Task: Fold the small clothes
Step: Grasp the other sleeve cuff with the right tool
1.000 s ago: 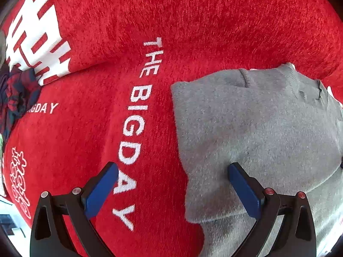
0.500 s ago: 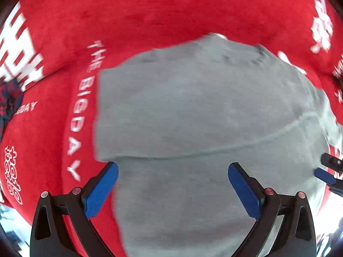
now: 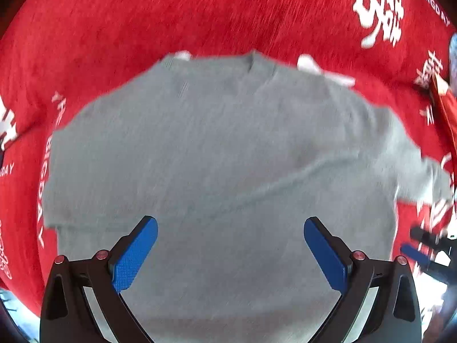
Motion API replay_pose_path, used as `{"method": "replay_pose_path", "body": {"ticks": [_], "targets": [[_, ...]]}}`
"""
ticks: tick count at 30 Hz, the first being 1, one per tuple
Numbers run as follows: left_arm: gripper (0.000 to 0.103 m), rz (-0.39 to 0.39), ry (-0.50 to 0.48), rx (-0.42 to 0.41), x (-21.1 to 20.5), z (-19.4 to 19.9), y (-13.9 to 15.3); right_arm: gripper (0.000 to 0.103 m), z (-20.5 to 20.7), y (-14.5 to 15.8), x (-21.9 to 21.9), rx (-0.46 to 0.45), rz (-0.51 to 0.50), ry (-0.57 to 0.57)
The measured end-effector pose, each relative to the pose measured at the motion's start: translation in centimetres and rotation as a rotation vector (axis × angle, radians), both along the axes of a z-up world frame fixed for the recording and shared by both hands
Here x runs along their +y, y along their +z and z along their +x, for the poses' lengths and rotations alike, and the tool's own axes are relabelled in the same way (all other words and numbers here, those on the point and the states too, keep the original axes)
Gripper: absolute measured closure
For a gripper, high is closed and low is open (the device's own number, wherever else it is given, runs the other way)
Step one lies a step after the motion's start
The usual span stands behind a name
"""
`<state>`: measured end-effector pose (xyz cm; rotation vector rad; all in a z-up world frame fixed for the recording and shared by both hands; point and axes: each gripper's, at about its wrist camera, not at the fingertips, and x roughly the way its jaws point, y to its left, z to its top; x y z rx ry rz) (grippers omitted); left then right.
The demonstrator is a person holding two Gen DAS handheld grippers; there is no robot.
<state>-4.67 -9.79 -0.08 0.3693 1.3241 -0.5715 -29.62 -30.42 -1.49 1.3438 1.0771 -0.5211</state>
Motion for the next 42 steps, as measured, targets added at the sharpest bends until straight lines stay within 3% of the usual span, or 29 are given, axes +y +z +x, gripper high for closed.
{"method": "replay_pose_path", "body": {"ticks": [6,9,14,22,35,36,38,40,42], "targets": [[0.000,0.001,-0.015,-0.044,-5.7,1.2,-0.9,0.037,-3.3,-0.2,-3.3,-0.005,-0.010,-0.090],[0.000,0.054,-0.036,-0.023,-7.5,1.0,-2.7,0.037,-4.9,-0.3,-5.0,-0.011,-0.013,-0.145],[0.000,0.079,-0.058,-0.021,-8.0,0.2,-3.4,0.037,-8.2,-0.2,-8.4,-0.010,-0.065,-0.254],[0.000,0.046,-0.070,0.004,-8.2,-0.8,-1.4,0.037,-15.1,-2.8,-14.6,-0.088,-0.032,-0.626],[0.000,-0.001,-0.088,0.083,-7.7,-3.0,-0.5,0.039,-16.8,-5.6,-16.1,-0.284,0.089,-0.852],[0.000,-0.002,-0.082,0.087,-7.4,-3.0,-0.5,0.041,-16.8,-5.7,-16.1,-0.303,0.106,-0.864],[0.000,-0.004,-0.071,0.093,-6.1,-3.1,-0.5,0.072,-16.6,-5.8,-16.0,-0.357,0.126,-0.873],[0.000,-0.009,-0.059,0.101,-5.2,-2.9,-0.3,0.095,-16.0,-5.6,-16.1,-0.418,0.127,-0.865],[0.000,-0.010,-0.049,0.105,-4.1,-2.7,0.0,0.096,-15.0,-4.9,-16.2,-0.465,0.115,-0.837]]}}
